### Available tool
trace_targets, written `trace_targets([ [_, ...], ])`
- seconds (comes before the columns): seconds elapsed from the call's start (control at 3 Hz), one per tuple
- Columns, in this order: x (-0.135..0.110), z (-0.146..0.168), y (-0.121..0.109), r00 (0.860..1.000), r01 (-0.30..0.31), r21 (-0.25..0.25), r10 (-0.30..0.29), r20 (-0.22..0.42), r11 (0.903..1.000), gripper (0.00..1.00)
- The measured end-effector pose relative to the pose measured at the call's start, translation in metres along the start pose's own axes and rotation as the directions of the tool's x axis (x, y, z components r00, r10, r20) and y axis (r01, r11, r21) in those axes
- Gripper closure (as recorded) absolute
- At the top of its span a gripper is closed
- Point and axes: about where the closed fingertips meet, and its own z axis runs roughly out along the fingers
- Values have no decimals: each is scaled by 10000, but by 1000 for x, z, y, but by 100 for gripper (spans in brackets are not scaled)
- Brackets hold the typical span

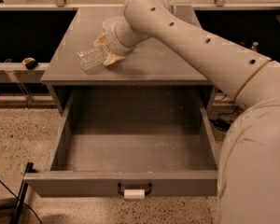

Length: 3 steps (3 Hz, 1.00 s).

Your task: Place water bottle into top drawer

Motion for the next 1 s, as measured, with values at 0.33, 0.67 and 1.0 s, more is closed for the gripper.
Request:
trace_targets([
  [0.33, -5, 8, 9, 9997, 227, -346, -227, 7, 9991, 65],
  [0.67, -6, 4, 5, 9997, 227, -346, -227, 7, 9991, 65],
  [1.0, -8, -9, 7, 9991, 121, -110, -117, 415, 9999, 82],
])
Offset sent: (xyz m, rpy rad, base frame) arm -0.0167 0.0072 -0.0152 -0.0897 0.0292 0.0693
